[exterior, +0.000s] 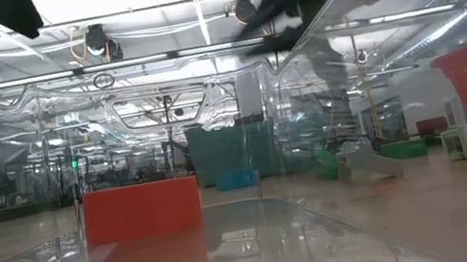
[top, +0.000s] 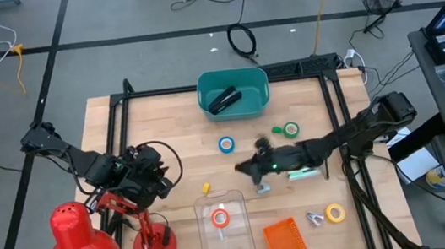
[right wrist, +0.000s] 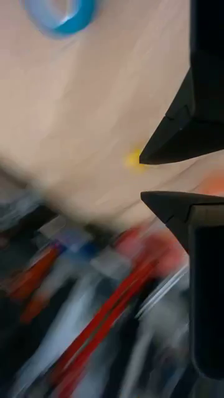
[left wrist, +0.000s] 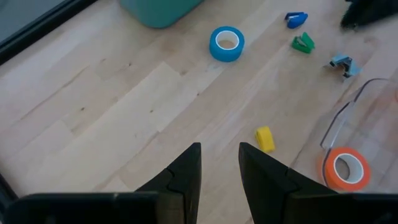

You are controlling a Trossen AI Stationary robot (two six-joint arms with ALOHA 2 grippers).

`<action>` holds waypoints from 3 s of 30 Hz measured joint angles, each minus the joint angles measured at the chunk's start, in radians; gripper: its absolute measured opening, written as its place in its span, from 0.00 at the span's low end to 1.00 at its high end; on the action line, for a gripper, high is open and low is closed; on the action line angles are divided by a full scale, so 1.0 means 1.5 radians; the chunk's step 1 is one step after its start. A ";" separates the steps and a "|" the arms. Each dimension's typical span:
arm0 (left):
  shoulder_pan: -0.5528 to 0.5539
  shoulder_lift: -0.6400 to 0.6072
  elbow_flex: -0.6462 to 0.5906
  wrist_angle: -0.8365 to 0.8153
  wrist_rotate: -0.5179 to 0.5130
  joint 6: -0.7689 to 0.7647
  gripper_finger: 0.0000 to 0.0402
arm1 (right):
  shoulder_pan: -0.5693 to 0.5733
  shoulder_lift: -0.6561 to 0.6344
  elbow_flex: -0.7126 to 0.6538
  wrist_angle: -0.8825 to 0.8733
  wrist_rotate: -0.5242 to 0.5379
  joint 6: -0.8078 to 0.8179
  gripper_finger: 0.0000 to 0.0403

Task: Pick and place Stapler, Stapler remover, tape
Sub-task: Put the light green stapler into the green bin

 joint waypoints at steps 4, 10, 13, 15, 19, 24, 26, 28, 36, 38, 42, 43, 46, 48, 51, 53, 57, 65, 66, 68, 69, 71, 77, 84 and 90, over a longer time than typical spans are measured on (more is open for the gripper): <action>0.000 0.000 0.000 0.002 0.005 0.000 0.28 | 0.002 -0.006 -0.069 0.305 0.093 -0.031 0.19; 0.000 0.000 0.000 0.005 0.012 -0.002 0.28 | 0.007 -0.013 -0.073 0.605 0.109 -0.110 0.19; 0.000 0.000 -0.001 0.007 0.013 -0.003 0.28 | 0.003 -0.022 -0.034 0.622 0.085 -0.144 0.19; 0.000 0.000 -0.001 0.009 0.013 -0.002 0.28 | -0.006 -0.045 0.001 0.620 0.027 -0.145 0.19; 0.006 0.000 -0.001 0.007 -0.005 -0.003 0.28 | -0.026 -0.072 0.113 0.567 -0.180 -0.179 0.19; 0.056 0.000 -0.001 0.015 -0.006 0.020 0.28 | -0.026 -0.128 0.303 0.100 -0.289 -0.253 0.15; 0.080 -0.001 -0.001 0.023 0.002 0.041 0.28 | -0.031 -0.137 0.406 -0.177 -0.284 -0.301 0.13; 0.108 -0.001 -0.001 0.042 0.008 0.067 0.28 | -0.034 -0.134 0.499 -0.406 -0.250 -0.347 0.11; 0.303 -0.001 -0.001 0.143 0.082 0.208 0.28 | -0.066 -0.144 0.617 -0.753 -0.171 -0.419 0.04; 0.363 -0.001 -0.001 0.202 0.141 0.266 0.28 | -0.080 -0.155 0.617 -0.817 -0.170 -0.420 0.04; 0.479 -0.001 -0.001 0.343 0.318 0.406 0.28 | -0.118 -0.171 0.617 -0.956 -0.170 -0.424 0.03; 0.504 0.001 -0.001 0.384 0.370 0.451 0.28 | -0.126 -0.172 0.617 -0.995 -0.170 -0.430 0.03; 0.554 0.010 -0.001 0.493 0.539 0.573 0.28 | -0.150 -0.174 0.617 -1.104 -0.168 -0.458 0.03; 0.573 0.010 -0.001 0.535 0.607 0.598 0.28 | -0.167 -0.175 0.615 -1.174 -0.168 -0.460 0.02; 0.589 0.009 -0.001 0.564 0.598 0.618 0.28 | -0.183 -0.182 0.588 -1.212 -0.151 -0.478 0.02; 0.594 0.010 -0.001 0.561 0.572 0.630 0.28 | -0.187 -0.184 0.558 -1.222 -0.119 -0.486 0.02; 0.604 0.009 -0.001 0.546 0.538 0.629 0.28 | -0.188 -0.192 0.476 -1.211 -0.035 -0.433 0.02; 0.608 0.009 -0.001 0.516 0.519 0.651 0.28 | -0.188 -0.190 0.225 -1.052 -0.036 -0.226 0.01; 0.608 0.009 -0.001 0.516 0.517 0.653 0.28 | -0.188 -0.189 0.185 -1.019 -0.054 -0.200 0.02; 0.610 0.009 -0.001 0.516 0.516 0.656 0.28 | -0.188 -0.190 0.112 -0.940 -0.103 -0.191 0.03; 0.610 0.009 -0.001 0.515 0.517 0.656 0.28 | -0.187 -0.189 0.084 -0.906 -0.135 -0.229 0.03; 0.610 0.009 -0.001 0.515 0.517 0.655 0.28 | -0.180 -0.193 0.053 -0.871 -0.189 -0.274 0.04; 0.610 0.009 -0.001 0.504 0.517 0.652 0.28 | -0.179 -0.239 0.049 -0.873 -0.266 -0.244 0.01; 0.610 0.009 -0.001 0.494 0.506 0.643 0.28 | -0.173 -0.290 0.050 -1.006 -0.359 -0.243 0.05; 0.596 0.009 -0.001 0.495 0.502 0.630 0.28 | -0.139 -0.294 0.049 -1.136 -0.347 -0.256 0.18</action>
